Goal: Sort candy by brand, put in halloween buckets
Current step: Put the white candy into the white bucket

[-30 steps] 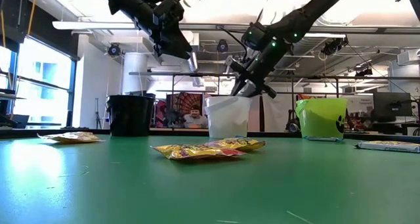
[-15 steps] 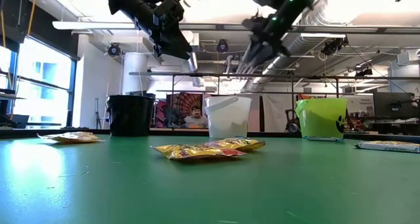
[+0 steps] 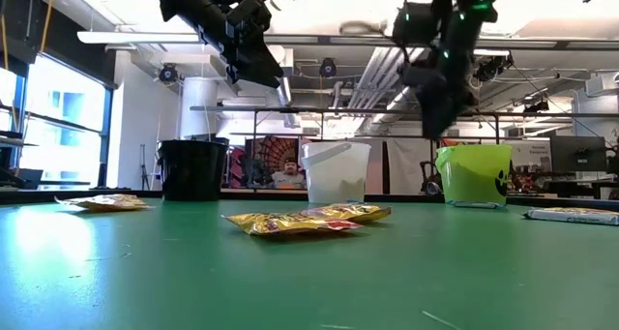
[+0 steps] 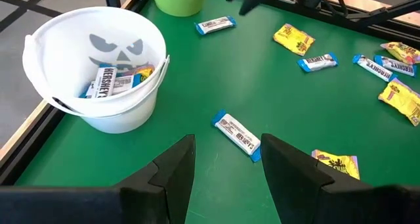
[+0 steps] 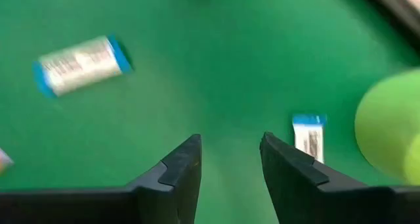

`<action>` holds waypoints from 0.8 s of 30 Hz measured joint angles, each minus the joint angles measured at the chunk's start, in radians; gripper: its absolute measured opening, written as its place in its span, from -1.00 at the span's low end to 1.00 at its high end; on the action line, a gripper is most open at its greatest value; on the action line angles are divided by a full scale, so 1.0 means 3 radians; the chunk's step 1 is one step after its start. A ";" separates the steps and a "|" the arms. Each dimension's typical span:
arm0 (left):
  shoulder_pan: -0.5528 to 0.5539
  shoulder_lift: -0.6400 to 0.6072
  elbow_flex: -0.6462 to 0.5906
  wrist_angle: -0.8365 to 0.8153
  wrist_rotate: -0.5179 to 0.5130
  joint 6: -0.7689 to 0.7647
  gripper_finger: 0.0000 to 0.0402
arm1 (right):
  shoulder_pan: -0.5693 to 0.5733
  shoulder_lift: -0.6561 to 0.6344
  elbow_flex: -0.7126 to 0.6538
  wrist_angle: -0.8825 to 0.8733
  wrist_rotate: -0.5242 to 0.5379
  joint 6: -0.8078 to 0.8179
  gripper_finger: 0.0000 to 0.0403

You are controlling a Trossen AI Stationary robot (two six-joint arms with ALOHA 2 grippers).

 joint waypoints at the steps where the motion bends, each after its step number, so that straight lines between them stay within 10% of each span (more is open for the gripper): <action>1: 0.0000 0.0000 0.0000 0.0000 0.0000 0.0000 -0.18 | -0.0002 0.0029 -0.0047 -0.0025 0.0004 -0.0060 -0.29; 24: -0.0003 0.0001 0.0000 -0.0095 0.0000 -0.0005 -0.18 | -0.0655 0.0941 -0.0168 0.0190 0.0368 -0.0929 -0.42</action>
